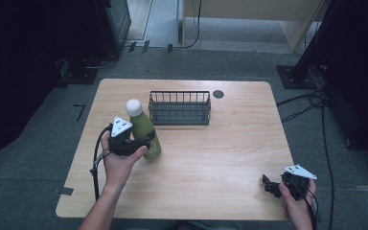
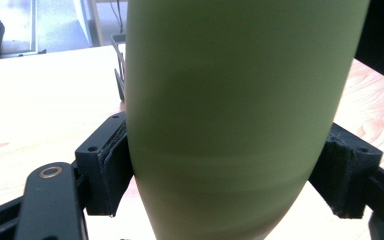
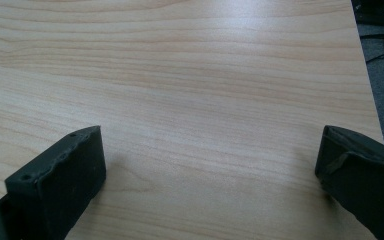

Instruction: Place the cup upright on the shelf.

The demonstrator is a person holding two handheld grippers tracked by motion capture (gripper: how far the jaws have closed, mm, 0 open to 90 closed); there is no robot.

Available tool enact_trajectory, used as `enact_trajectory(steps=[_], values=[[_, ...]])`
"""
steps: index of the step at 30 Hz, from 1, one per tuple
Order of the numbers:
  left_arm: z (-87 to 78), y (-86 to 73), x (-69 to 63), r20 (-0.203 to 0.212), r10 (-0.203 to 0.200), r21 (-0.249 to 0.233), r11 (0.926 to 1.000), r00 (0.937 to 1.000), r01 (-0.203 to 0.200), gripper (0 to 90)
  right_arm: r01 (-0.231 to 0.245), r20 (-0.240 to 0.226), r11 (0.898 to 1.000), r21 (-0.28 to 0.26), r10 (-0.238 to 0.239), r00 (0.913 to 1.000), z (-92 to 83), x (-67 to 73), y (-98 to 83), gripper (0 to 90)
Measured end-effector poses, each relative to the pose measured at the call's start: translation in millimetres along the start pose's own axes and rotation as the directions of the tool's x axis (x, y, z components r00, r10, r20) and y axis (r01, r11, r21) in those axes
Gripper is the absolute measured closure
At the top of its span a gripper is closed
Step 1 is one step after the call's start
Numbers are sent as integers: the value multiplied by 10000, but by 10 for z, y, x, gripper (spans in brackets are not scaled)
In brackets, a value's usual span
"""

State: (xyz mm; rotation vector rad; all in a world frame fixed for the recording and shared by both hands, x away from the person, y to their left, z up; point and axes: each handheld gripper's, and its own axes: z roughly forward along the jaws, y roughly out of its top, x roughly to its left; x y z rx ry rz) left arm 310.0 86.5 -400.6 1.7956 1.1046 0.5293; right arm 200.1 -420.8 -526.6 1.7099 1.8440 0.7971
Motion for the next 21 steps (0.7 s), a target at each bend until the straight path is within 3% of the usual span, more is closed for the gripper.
enact_trajectory(steps=[21], values=[[159,535,-20,9,379,-321,9988,9993,-378,220,18,-15,10000,3,-18,10000,0,1,0,0]])
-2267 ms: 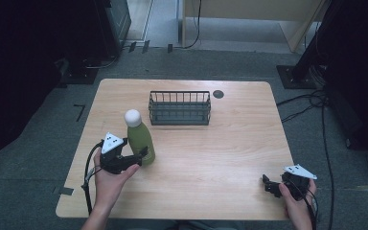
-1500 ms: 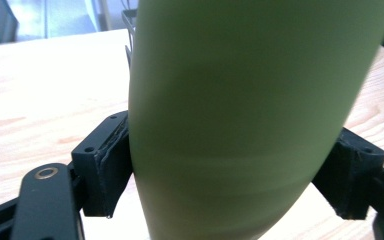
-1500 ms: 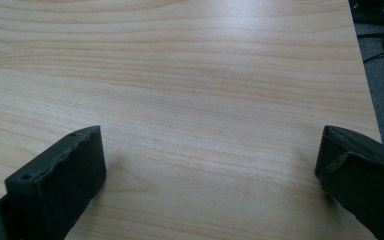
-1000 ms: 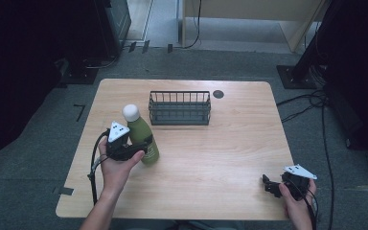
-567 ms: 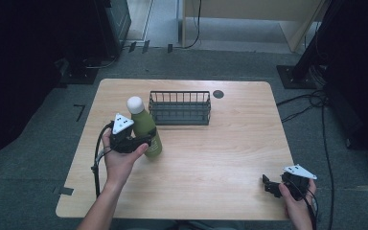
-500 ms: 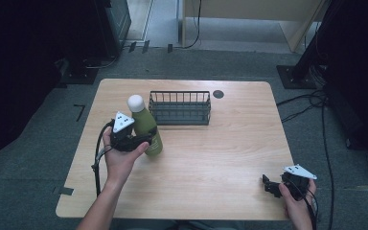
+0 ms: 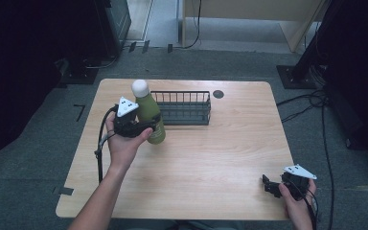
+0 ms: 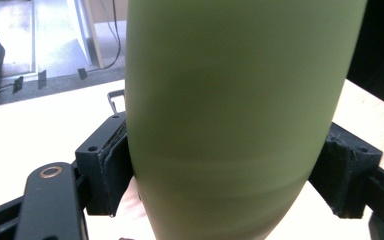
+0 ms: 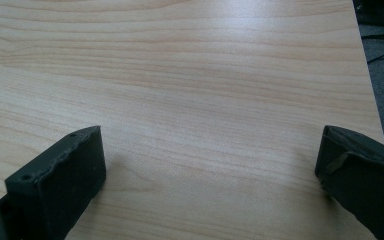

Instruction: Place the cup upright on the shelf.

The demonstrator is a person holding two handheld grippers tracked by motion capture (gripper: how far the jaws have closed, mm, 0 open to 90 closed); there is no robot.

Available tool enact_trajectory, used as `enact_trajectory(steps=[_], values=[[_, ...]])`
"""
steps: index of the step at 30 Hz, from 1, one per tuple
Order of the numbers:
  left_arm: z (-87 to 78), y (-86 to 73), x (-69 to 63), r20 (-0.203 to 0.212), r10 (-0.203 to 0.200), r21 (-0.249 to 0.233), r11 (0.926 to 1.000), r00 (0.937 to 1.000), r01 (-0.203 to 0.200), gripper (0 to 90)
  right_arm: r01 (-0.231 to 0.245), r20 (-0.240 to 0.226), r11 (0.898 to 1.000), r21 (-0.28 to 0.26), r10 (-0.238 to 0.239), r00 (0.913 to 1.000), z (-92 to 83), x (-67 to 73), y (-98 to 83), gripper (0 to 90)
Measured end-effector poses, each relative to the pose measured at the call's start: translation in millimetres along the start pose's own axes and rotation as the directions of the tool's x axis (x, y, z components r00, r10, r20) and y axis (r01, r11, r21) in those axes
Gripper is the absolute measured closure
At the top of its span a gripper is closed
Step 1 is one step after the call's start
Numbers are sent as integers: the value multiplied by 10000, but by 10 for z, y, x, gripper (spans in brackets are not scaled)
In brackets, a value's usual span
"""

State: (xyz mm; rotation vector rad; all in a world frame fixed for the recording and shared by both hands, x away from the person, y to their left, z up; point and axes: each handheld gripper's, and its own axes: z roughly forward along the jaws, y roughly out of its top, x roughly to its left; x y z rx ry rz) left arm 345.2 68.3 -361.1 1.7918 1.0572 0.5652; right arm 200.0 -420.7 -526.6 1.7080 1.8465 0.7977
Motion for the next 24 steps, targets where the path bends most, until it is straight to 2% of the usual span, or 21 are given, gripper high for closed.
enact_trajectory(steps=[10,24], values=[[54,299,1,-163,197,-211,9996,9997,-200,221,12,-31,10000,5,-12,10000,0,2,0,0],[138,589,7,-374,311,-532,9980,9988,-331,220,43,-51,10000,8,-42,10000,0,2,0,0]])
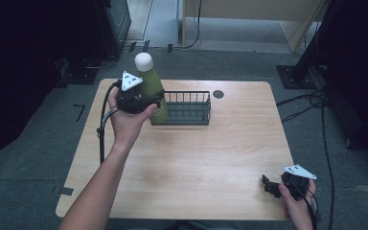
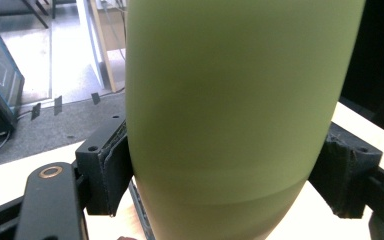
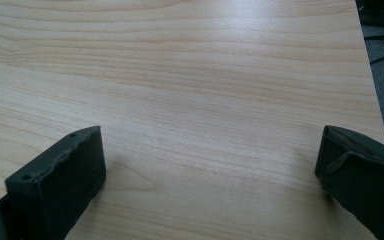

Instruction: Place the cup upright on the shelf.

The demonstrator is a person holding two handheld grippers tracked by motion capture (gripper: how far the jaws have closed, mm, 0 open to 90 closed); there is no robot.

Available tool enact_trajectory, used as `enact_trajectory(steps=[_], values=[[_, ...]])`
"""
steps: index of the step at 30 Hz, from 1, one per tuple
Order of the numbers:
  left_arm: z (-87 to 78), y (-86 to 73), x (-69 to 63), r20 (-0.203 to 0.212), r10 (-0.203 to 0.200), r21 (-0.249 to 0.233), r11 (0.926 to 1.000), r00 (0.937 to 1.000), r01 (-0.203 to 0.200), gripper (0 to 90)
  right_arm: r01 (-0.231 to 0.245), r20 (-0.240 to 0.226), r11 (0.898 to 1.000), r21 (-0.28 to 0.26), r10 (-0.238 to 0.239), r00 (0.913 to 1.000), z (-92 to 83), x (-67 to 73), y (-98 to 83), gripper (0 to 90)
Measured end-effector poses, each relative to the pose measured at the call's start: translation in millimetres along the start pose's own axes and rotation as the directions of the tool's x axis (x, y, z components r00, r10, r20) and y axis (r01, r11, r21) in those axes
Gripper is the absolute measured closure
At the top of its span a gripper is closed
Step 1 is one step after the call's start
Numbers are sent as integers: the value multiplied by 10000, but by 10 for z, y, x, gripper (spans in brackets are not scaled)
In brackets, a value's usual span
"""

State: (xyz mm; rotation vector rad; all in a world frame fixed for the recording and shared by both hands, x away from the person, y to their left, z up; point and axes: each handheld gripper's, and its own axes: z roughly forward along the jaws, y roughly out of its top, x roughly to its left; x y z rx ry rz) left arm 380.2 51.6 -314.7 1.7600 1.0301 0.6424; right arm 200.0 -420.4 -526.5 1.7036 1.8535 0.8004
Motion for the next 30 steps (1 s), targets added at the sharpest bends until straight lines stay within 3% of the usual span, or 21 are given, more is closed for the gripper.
enact_trajectory(steps=[7,17,30], values=[[129,128,36,-230,115,-131,9998,9997,-119,220,0,1,10000,0,0,10000,0,0,0,0],[352,227,72,-327,-21,-253,9997,9995,13,220,-3,-11,10000,-2,3,10000,-1,-1,0,0],[623,174,102,-586,122,-213,9997,9982,-134,220,81,-97,10000,-4,-81,9999,-1,2,-1,0]])
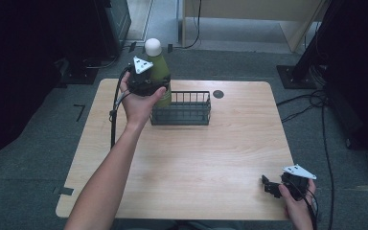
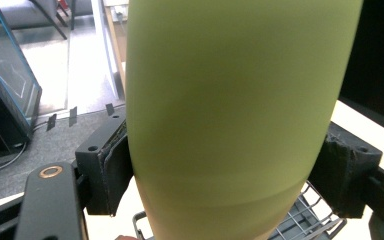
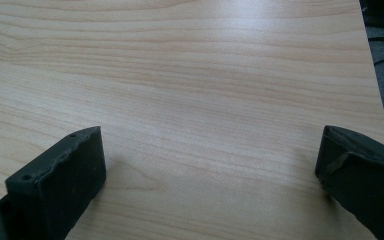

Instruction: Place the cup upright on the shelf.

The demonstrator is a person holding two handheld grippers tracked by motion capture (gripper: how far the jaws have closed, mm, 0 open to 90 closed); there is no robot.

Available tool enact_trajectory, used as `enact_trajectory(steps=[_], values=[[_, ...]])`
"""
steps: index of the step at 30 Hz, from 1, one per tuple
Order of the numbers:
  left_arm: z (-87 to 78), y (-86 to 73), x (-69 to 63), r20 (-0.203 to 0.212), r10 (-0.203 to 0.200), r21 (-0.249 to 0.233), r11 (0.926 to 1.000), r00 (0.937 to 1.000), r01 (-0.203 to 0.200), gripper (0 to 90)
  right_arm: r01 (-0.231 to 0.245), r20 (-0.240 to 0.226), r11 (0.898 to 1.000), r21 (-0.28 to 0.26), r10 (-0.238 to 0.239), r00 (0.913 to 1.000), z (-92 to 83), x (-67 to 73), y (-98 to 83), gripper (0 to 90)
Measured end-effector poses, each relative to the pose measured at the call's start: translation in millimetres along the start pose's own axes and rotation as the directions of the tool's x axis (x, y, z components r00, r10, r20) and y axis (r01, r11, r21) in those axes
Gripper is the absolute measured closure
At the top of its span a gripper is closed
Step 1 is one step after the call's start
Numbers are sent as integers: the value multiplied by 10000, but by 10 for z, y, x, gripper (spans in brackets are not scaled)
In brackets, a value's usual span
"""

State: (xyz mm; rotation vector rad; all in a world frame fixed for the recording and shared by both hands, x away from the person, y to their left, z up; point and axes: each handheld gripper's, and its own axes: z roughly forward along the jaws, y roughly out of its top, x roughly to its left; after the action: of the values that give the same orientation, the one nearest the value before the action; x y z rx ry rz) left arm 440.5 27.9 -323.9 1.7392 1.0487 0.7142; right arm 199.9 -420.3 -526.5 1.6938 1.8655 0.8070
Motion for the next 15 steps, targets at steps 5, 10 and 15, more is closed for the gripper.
enact_trajectory(steps=[5,10,15], values=[[84,-49,5,-8,-6,109,9999,10000,6,220,-9,7,10000,6,9,10000,-1,1,0,0],[158,-107,16,83,-21,258,9997,10000,19,220,-9,6,10000,6,9,10000,-1,1,0,0],[220,-164,30,30,-22,476,9989,10000,20,220,-9,7,10000,5,9,10000,0,1,0,0]])
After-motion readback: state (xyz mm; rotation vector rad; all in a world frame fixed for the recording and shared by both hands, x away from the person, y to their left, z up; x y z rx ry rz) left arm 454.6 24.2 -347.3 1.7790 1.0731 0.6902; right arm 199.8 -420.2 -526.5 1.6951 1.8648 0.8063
